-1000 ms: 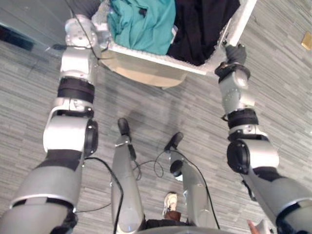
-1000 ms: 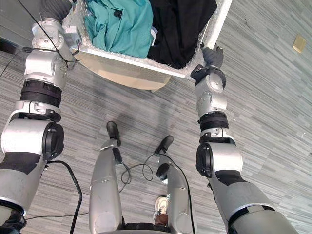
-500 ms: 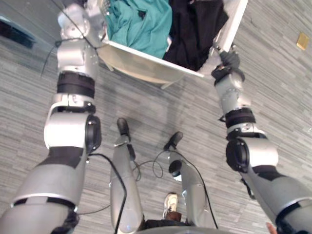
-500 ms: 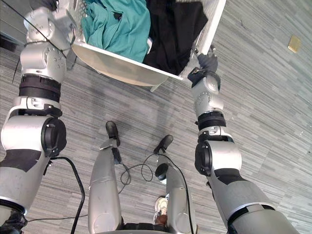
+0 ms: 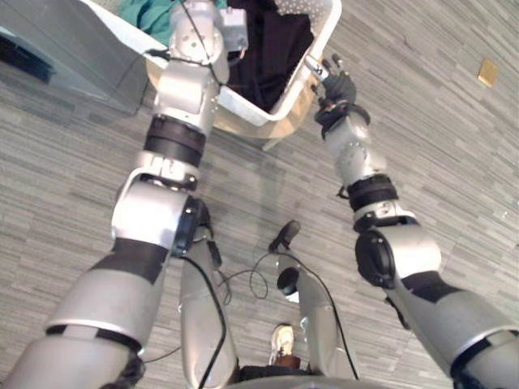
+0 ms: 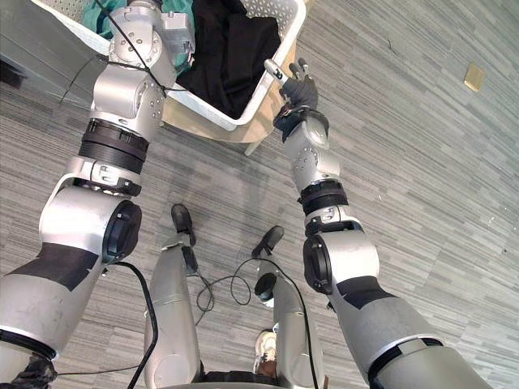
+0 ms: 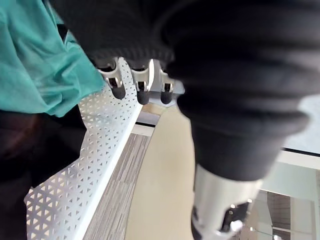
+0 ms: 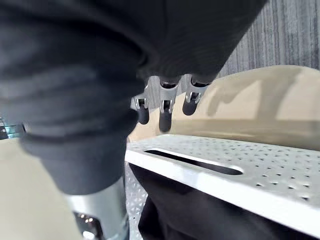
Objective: Pick up the laundry basket with both hands and put the clothes into the washing machine.
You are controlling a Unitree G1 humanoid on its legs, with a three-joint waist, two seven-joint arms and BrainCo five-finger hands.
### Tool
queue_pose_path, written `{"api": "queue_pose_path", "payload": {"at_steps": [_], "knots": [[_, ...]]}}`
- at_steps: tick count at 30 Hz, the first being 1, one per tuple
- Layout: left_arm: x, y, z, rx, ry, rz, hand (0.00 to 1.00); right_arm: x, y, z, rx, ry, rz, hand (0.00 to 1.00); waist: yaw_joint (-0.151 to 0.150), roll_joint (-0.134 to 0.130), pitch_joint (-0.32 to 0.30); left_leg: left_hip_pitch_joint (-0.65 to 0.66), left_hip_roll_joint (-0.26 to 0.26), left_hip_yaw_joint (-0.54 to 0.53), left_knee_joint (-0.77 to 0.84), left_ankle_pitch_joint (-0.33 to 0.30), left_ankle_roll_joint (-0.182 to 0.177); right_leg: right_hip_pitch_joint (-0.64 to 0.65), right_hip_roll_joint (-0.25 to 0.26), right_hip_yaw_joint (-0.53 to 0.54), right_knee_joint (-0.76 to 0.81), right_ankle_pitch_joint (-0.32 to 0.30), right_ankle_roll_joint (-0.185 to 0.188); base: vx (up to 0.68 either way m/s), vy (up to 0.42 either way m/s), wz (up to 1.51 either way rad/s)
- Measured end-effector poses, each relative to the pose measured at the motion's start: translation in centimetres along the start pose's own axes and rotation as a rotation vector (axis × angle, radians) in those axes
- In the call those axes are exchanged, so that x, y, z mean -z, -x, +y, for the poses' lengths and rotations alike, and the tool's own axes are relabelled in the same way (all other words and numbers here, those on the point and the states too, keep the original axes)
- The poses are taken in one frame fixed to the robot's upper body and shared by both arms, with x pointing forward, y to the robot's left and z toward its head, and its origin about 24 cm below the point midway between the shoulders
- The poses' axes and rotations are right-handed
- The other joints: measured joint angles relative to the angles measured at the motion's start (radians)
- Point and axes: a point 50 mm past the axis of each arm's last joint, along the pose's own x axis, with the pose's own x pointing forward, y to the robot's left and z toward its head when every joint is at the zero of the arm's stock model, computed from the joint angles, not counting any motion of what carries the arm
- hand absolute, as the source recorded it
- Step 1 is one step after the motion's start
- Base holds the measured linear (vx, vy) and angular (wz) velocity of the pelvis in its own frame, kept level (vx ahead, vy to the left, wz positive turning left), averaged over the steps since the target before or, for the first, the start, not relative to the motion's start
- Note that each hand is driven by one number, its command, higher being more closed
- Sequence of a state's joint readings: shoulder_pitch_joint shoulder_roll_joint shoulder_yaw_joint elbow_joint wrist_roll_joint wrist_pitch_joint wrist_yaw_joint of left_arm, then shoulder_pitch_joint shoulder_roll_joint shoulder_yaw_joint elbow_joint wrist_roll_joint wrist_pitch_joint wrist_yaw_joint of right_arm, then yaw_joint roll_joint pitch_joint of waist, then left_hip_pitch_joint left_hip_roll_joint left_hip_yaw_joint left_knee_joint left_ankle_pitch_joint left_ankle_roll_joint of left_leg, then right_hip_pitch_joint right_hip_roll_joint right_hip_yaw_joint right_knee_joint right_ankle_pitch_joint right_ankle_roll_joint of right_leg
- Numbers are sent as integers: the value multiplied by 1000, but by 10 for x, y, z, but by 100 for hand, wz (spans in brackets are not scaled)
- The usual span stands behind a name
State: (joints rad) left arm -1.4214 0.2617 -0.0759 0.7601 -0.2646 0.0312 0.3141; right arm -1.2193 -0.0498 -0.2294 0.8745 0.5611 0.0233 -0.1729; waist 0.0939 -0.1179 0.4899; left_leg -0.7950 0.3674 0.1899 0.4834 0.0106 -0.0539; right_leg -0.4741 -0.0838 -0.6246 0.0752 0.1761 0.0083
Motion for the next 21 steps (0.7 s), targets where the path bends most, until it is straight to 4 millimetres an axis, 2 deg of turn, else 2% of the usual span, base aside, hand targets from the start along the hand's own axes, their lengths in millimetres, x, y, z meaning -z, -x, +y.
{"api": "queue_pose_path", "payload": {"at_steps": [3, 6, 9, 15, 19, 21], "knots": [[5, 6, 1, 5, 6, -10, 0, -9, 2, 6, -31, -6, -47, 0, 1, 0, 0, 20, -2, 18, -21, 3, 0, 2, -5, 8, 5, -2, -1, 54, -21, -2], [27, 14, 6, 0, -6, 43, 0, -11, 5, 5, -39, -5, -70, 0, -1, 0, 0, 66, -2, 33, -43, 10, -2, 28, -6, 22, 5, -4, -2, 59, -31, -4], [38, 20, 7, 7, -11, 64, 0, -6, 10, -11, -12, -1, -77, 0, -7, 0, 0, 105, -6, 37, -71, 21, -13, 52, -6, 22, 6, -15, 0, 77, -41, 4], [39, 32, 4, 50, -15, 27, 0, 5, 15, -40, 56, 34, -40, 0, -3, 0, 0, 180, -21, 61, -131, 46, -22, 83, -17, 28, 29, -38, -7, 80, -34, 3], [37, 49, 2, 100, -16, -34, 0, -10, 29, -72, 97, 91, -117, 0, 2, 0, 0, 251, -37, 63, -159, 49, -27, 120, -42, 28, 92, -92, -2, 89, -13, 13], [33, 62, 10, 110, -10, -78, 0, -17, 40, -88, 116, 130, -156, 0, 5, 1, 0, 296, -48, 62, -168, 49, -27, 142, -62, 29, 134, -122, 0, 97, -31, 15]]}}
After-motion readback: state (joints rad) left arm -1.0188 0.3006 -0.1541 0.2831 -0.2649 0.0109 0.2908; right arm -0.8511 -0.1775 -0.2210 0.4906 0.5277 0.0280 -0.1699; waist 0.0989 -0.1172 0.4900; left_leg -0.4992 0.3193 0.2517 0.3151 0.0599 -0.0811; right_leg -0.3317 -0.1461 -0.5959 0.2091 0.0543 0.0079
